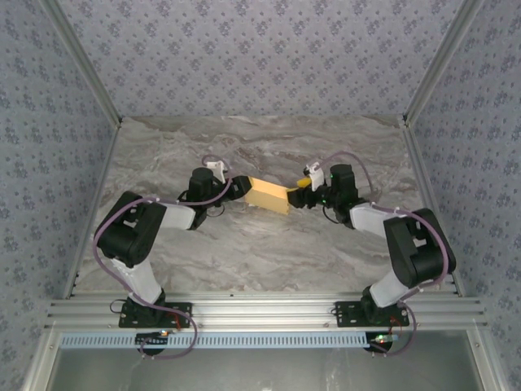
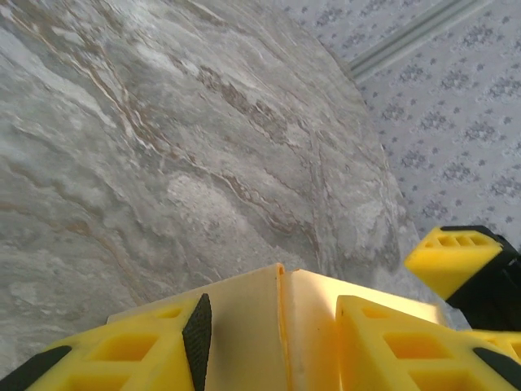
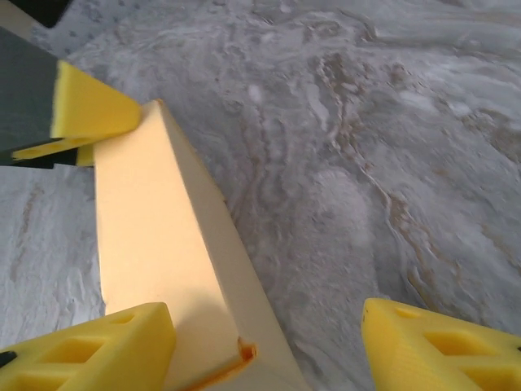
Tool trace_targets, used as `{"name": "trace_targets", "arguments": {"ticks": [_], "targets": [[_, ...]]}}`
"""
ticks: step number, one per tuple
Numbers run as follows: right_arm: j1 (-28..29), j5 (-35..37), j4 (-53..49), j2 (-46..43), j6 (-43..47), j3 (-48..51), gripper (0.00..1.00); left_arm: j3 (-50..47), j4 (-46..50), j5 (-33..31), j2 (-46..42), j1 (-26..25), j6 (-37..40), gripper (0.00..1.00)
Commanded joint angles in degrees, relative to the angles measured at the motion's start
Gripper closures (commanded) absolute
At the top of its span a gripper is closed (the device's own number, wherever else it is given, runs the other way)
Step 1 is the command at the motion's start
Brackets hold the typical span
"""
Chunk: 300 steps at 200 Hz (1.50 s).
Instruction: Fold the paper box
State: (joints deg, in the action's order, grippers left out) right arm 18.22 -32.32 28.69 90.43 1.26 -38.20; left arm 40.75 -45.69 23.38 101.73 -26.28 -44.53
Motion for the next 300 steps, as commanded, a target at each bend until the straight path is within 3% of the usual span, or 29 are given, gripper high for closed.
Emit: {"name": "trace_targets", "arguments": {"ticks": [1,25,63,85,116,156,184,204,235,270,300], "targets": [[1.5,2.6,3.6,4.4,-1.7,2.5,0.35,-1.7,11.4,-2.1,1.9,-0.5,2.2,0.55],[-0.8,2.0,9.6,5.4,-7.4,5.5,0.37,-1.7,11.5,-2.2,1.9,-0.5,2.3,0.55],[-1.7,-0.8,1.1,-1.6,-5.0,0.8,0.36,-1.5,11.1,-2.2,2.2,-0.6,2.2,0.55],[-1.5,-2.6,2.0,-3.5,-6.4,-1.4,0.34,-1.4,10.9,-2.2,2.5,-0.8,2.0,0.55],[-1.2,-1.8,6.4,-0.9,-8.1,-1.3,0.33,-1.4,11.0,-2.2,2.6,-0.9,2.1,0.55],[-1.3,-1.7,14.3,4.8,-9.1,5.9,0.34,-1.4,10.9,-2.4,3.0,-0.9,2.3,0.55],[-1.4,-2.3,14.0,3.3,-8.6,8.0,0.33,-1.4,10.3,-1.9,3.6,-0.9,2.6,0.55],[-0.9,-2.8,5.1,-3.1,-3.0,5.7,0.28,-1.6,9.8,-1.7,3.8,-0.9,3.3,0.56],[1.0,-3.9,-14.7,-9.0,14.6,-3.2,0.2,-2.0,8.7,-1.5,3.9,-0.8,4.5,0.56],[7.2,3.3,-24.2,-6.4,26.5,-10.9,0.1,-1.6,7.3,0.0,5.6,-0.8,3.4,0.55],[12.2,11.1,-34.4,0.0,33.2,-17.8,0.1,-1.5,7.1,0.3,5.6,-0.8,3.4,0.55]]}}
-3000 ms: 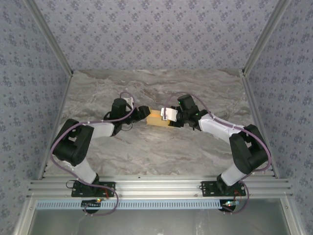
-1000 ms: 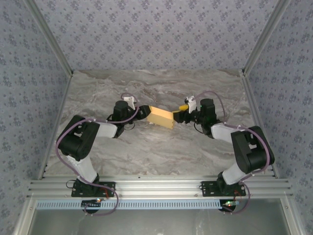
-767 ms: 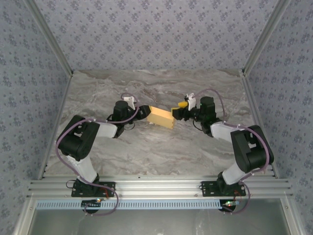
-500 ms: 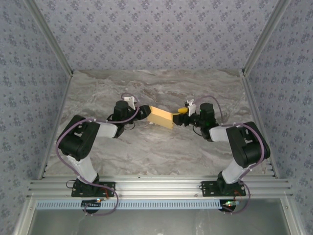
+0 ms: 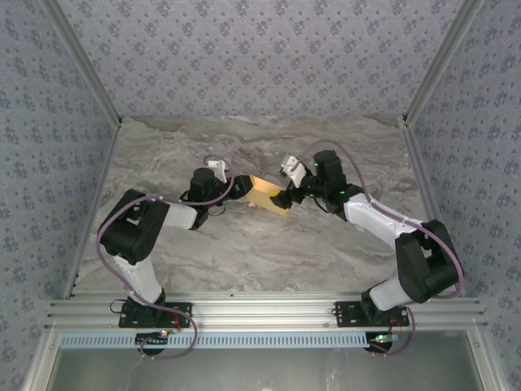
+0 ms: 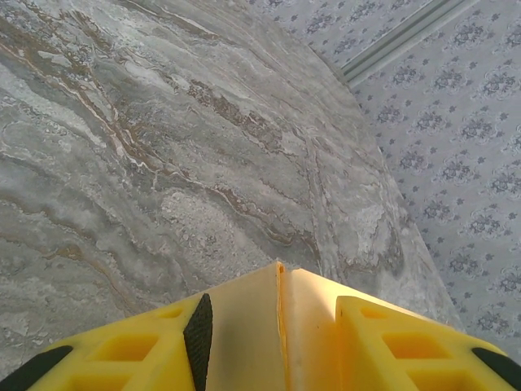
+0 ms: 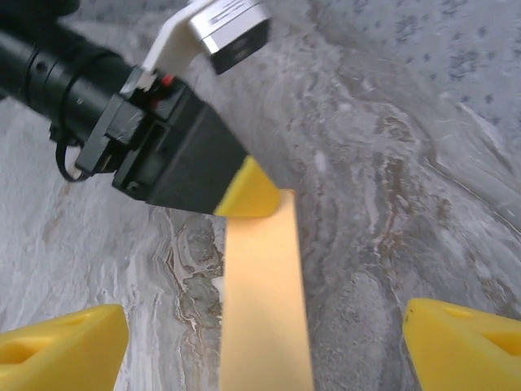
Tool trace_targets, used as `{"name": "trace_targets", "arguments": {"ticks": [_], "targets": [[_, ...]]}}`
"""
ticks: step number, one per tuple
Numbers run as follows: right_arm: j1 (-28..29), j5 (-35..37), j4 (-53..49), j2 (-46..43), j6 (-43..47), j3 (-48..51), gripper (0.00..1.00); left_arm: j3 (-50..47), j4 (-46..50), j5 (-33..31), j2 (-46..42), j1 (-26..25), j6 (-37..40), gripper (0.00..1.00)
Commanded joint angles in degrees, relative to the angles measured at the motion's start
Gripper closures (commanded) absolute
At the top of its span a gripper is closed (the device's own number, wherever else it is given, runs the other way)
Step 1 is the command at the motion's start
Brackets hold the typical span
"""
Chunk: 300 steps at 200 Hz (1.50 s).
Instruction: Fold the paper box
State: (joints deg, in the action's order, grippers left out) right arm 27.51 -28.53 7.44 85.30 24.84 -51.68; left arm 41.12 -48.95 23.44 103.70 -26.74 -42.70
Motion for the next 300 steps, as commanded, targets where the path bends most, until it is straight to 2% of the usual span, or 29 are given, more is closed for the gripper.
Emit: {"name": "trace_targets", "arguments": {"ticks": [1,30,50,79,95,105,133,138,142,145,170,183,194,226,244,250,253,256,282,300], "targets": [[3.0,7.3,-13.3,5.3,9.7,-4.4,0.1,-1.8,10.4,0.3,3.6,-0.3,1.6,0.55],[4.5,11.7,-16.7,9.1,12.2,-7.1,0.14,-2.3,9.8,0.4,3.2,-0.3,1.6,0.55],[6.1,13.3,-19.6,9.9,16.6,-8.4,0.23,-2.5,9.5,0.6,3.0,-0.2,1.9,0.53],[10.2,20.9,-23.3,10.3,23.2,-10.0,0.31,-3.2,7.6,1.9,2.4,0.0,1.9,0.37],[11.4,25.5,-24.2,10.9,25.2,-10.9,0.45,-3.6,7.2,3.3,1.2,0.3,2.8,0.31],[12.1,28.7,-23.7,11.2,26.2,-10.8,0.48,-4.5,7.5,3.3,-0.3,0.6,3.8,0.27],[14.4,38.8,-19.3,10.7,28.0,-8.7,0.48,-8.8,4.6,2.9,-5.2,2.9,4.0,0.2],[14.9,40.1,-18.0,10.6,28.5,-8.1,0.48,-9.5,3.7,2.9,-6.1,3.3,4.0,0.15],[15.3,41.0,-17.1,10.4,29.0,-7.5,0.49,-10.1,3.5,2.8,-6.9,3.4,4.1,0.04],[15.5,41.5,-16.6,10.3,29.3,-7.1,0.49,-10.3,3.7,2.6,-7.7,3.4,4.4,0.01],[17.8,44.3,-15.5,9.9,31.4,-4.1,0.47,-11.1,6.6,-0.7,-14.5,1.8,4.9,0.01],[19.5,45.8,-12.9,9.2,31.9,-1.1,0.4,-12.1,8.8,-4.4,-18.0,0.7,5.9,0.01],[20.5,45.3,-12.6,8.2,31.2,0.7,0.33,-13.0,11.6,-8.0,-20.7,0.3,7.1,0.01],[19.9,38.8,-13.9,2.1,28.3,3.9,0.26,-17.4,14.2,-16.0,-28.3,0.0,9.8,0.01],[18.8,33.5,-14.6,-2.2,26.8,4.8,0.24,-18.0,20.0,-22.2,-34.3,-0.9,11.7,0.01],[18.3,30.7,-14.6,-4.2,26.8,5.2,0.17,-17.8,23.0,-24.0,-36.6,-1.3,12.9,0.01],[18.1,29.2,-14.6,-5.1,27.1,5.5,0.03,-17.6,24.3,-25.0,-37.6,-1.6,13.5,0.01],[18.0,28.2,-14.6,-6.0,27.1,5.8,0.0,-17.5,25.7,-25.8,-38.6,-1.8,14.1,0.01],[16.4,20.8,-11.0,-14.8,24.6,9.3,0.0,-15.6,38.0,-31.0,-47.0,-2.3,17.1,0.01],[11.7,12.9,-6.2,-21.7,17.8,12.1,0.0,-12.8,46.6,-35.0,-53.1,-2.1,19.9,0.01]]}}
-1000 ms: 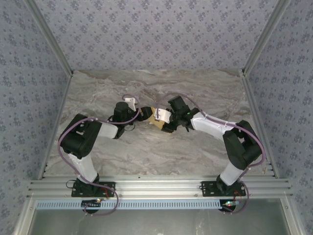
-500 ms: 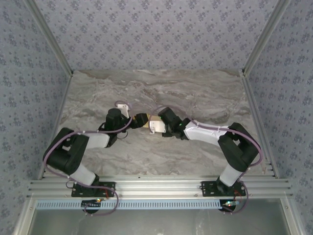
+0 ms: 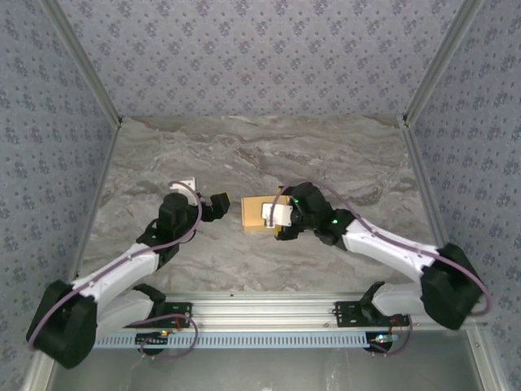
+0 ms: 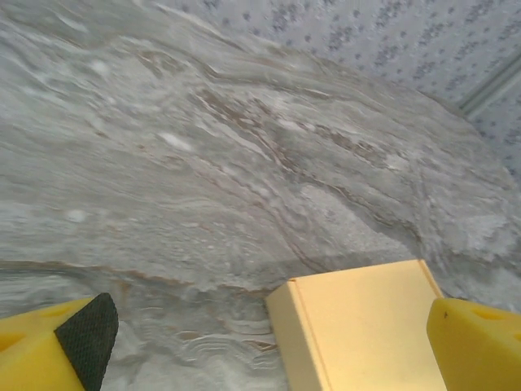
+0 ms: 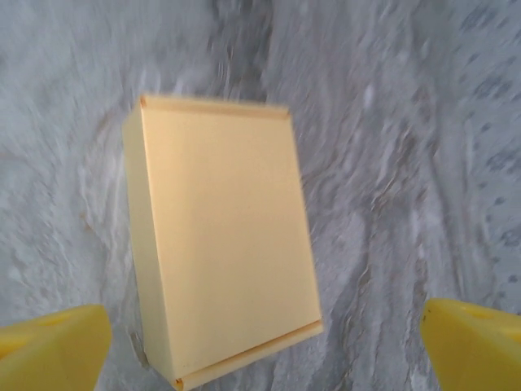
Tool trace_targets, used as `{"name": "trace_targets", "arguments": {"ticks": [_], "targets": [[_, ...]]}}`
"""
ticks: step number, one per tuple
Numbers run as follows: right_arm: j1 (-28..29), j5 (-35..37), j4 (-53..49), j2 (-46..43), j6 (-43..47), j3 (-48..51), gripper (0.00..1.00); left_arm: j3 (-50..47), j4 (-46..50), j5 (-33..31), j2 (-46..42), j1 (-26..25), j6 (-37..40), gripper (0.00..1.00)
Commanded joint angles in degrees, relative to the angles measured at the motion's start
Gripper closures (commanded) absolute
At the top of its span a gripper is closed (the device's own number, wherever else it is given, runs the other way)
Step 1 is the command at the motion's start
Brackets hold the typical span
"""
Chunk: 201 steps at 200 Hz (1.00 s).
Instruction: Fold the paper box
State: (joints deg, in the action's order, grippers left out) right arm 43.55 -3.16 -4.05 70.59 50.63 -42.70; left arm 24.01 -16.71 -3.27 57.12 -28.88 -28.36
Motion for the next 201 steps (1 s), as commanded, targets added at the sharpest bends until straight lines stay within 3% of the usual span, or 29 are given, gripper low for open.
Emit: {"name": "trace_targets", "arguments": {"ticks": [1,14,34,48,60,78,93,115,130,146,175,186,201], "targets": [[-4.7,-12.8,5.6,-7.2,-8.6,3.3,0.0,4.5,14.7,-8.6,-6.8,0.0,5.8,0.01],[-9.8,-17.2,10.5,-11.6,-16.4,5.3,0.0,7.3,20.3,-12.0,-10.1,0.1,8.7,0.01],[-17.5,-16.6,18.3,-16.6,-28.8,7.9,0.0,10.5,26.2,-19.5,-12.4,0.4,12.1,0.01],[-21.0,-9.8,19.4,-19.4,-34.9,9.3,0.0,11.1,28.0,-25.2,-11.7,0.7,15.4,0.01],[-23.1,2.3,13.0,-20.7,-40.9,7.6,0.0,10.0,27.5,-28.2,-10.2,1.9,18.7,0.0],[-28.5,11.1,6.1,-22.7,-48.3,8.0,0.0,4.6,19.2,-17.5,-8.5,5.6,33.4,0.01],[-33.6,11.3,10.6,-25.8,-52.2,14.4,0.0,0.8,12.7,-15.7,-6.7,9.7,30.5,0.01],[-39.4,10.6,20.3,-26.9,-55.5,25.2,0.0,-5.8,-1.9,-6.0,-2.9,15.5,30.4,0.01],[-41.1,12.1,28.3,-23.1,-55.9,30.9,0.0,-7.9,-9.6,-6.4,2.0,17.7,28.4,0.01],[-41.5,11.6,37.4,-16.7,-51.7,34.0,0.0,-6.5,-12.4,-1.8,7.8,20.0,28.8,0.01],[-42.1,10.8,46.8,-7.1,-49.8,32.6,0.0,-3.3,-20.1,1.5,16.9,21.6,30.4,0.01],[-42.7,9.7,51.8,-2.5,-49.7,31.9,0.0,1.3,-14.3,3.6,19.9,22.9,31.7,0.01],[-42.8,8.6,53.1,3.0,-48.2,28.6,0.0,2.4,-17.7,6.3,23.6,24.0,36.1,0.01]]}}
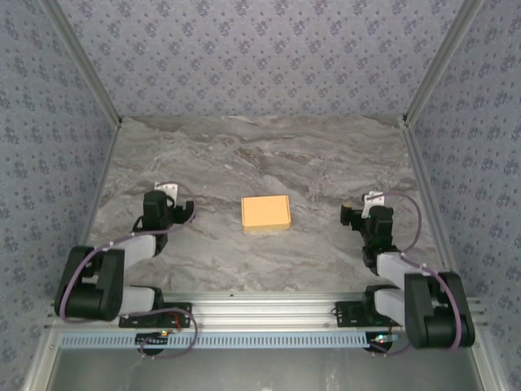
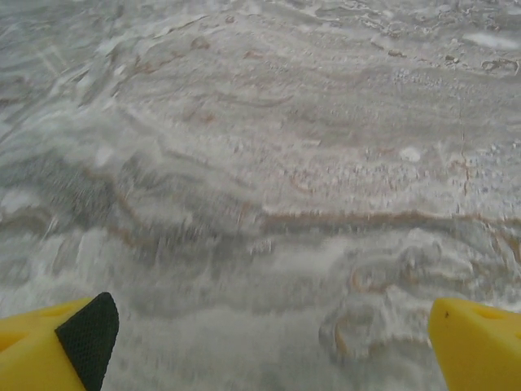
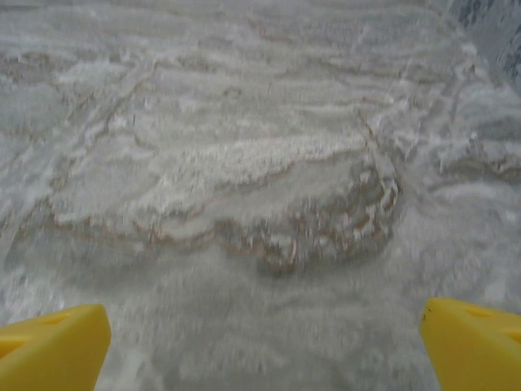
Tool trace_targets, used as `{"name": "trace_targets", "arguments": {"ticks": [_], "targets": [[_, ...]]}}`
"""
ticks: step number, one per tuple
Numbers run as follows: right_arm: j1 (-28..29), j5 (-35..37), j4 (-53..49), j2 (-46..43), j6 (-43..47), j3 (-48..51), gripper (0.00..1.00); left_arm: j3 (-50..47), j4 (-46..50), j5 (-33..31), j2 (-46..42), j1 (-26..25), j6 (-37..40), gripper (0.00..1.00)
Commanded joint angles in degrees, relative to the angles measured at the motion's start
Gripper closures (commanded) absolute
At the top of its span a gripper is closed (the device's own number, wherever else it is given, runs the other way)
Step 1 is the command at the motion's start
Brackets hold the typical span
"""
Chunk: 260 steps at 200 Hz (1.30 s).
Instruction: Fold the paper box
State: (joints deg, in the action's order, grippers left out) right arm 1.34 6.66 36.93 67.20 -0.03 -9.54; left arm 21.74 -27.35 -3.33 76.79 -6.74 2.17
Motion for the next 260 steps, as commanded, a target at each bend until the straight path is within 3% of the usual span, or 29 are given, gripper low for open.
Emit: {"name": "trace_targets", "arguments": {"ticks": [1,11,23,33,39,51,60,70,81,124,139,260], "targets": [[-0.6,-1.2,12.0,6.7,2.7,-4.9,0.0,4.6,-7.7,6.7,4.1,2.2,5.4,0.01],[-1.3,-1.8,11.3,10.5,2.6,-7.4,0.0,4.0,-11.0,10.3,5.9,7.5,0.4,0.01],[-2.7,-2.4,13.5,14.6,0.8,-7.9,0.0,1.3,-21.5,14.6,10.2,12.8,-5.0,0.01],[-4.4,-4.5,19.6,19.5,-0.5,-6.8,0.0,0.8,-19.9,13.2,9.8,11.6,-3.4,0.01],[-4.9,-6.2,23.5,21.7,-0.6,-6.8,0.0,0.4,-24.5,13.9,12.0,11.2,-3.1,0.01],[-4.6,-5.0,12.5,18.8,-0.3,-10.0,0.0,1.4,-19.3,13.7,10.6,11.4,-2.9,0.01],[-4.1,-2.4,16.1,20.7,-0.9,-10.1,0.0,0.9,-22.3,12.6,11.7,11.3,-3.6,0.01],[-3.1,1.3,9.9,19.5,-1.1,-12.0,0.0,1.6,-19.5,11.8,11.0,11.1,-3.5,0.01],[-1.8,3.4,12.8,20.5,-0.1,-11.6,0.0,1.5,-19.9,11.1,11.2,10.8,-3.5,0.01],[-2.0,1.6,11.0,20.1,0.3,-12.0,0.0,2.0,-19.1,6.8,11.0,9.1,-3.0,0.01],[-2.3,-1.0,9.9,20.0,0.9,-12.5,0.0,2.1,-19.0,6.8,11.0,9.1,-3.1,0.01],[-2.3,-1.2,9.7,19.9,0.9,-12.5,0.0,2.1,-19.0,6.8,11.0,9.2,-3.1,0.01]]}}
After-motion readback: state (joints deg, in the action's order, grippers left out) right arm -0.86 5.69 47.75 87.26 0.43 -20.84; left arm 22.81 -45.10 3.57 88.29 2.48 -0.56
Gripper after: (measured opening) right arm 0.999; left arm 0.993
